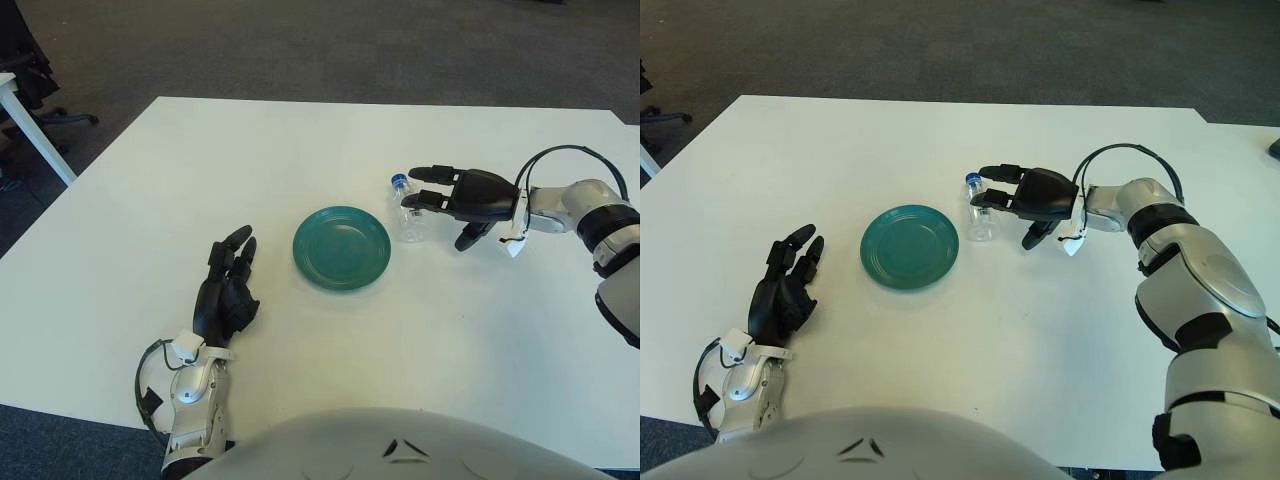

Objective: Put the bottle into the plate.

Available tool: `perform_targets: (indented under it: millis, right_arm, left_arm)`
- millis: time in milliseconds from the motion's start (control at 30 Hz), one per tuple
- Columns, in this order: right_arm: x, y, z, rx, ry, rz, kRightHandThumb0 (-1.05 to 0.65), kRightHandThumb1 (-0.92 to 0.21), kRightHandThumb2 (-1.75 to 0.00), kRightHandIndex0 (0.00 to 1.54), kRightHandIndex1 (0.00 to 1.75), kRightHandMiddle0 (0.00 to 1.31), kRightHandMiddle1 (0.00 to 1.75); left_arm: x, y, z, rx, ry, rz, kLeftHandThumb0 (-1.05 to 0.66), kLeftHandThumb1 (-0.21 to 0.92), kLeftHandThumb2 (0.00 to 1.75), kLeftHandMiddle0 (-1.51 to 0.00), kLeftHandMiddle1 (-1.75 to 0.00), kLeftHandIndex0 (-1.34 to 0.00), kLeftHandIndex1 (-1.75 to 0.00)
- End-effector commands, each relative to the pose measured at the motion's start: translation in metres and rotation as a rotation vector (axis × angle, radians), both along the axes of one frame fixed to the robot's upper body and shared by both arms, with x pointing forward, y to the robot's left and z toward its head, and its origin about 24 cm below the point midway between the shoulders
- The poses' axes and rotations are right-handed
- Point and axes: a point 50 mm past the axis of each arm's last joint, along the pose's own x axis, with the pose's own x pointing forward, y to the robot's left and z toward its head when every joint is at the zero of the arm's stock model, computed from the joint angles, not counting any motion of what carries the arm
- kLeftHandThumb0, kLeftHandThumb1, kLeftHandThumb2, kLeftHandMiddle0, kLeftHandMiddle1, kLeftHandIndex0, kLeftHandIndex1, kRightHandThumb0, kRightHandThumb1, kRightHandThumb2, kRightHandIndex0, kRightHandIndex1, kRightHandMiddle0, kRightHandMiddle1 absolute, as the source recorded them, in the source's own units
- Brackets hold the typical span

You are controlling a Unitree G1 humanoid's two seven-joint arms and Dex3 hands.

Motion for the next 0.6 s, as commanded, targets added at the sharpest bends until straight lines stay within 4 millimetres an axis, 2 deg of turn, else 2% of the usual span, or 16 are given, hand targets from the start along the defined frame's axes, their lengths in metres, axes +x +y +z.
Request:
perform_targets:
  millis: [0, 533, 567]
  right_arm:
    - [-0.003, 0.0, -0.005, -0.018, 0.029, 0.008, -0.77, -0.92, -0.36, 0.41, 0.04, 0.0, 0.72]
    - [-0.008, 0.0, -0.012, -0.005, 0.106, -0.017, -0.69, -0.92, -0.26, 0.52, 0.07, 0.0, 0.87]
    - [-0.008, 0.001, -0.013, -0.006, 0.108, -0.016, -0.67, -0.92, -0.26, 0.56, 0.12, 0.02, 0.93]
  left_arm:
    - [-0.011, -0.004, -0.011, -0.019, 0.071, 0.011, -0.9, 0.92, 0.97, -0.29, 0.0, 0.0, -0.74]
    - [-0.021, -0.012, -0.008, -0.019, 0.069, 0.01, -0.9, 0.92, 0.97, -0.29, 0.0, 0.0, -0.74]
    - [-0.021, -0.013, -0.008, -0.019, 0.069, 0.01, -0.9, 0.92, 0.97, -0.29, 0.0, 0.0, -0.74]
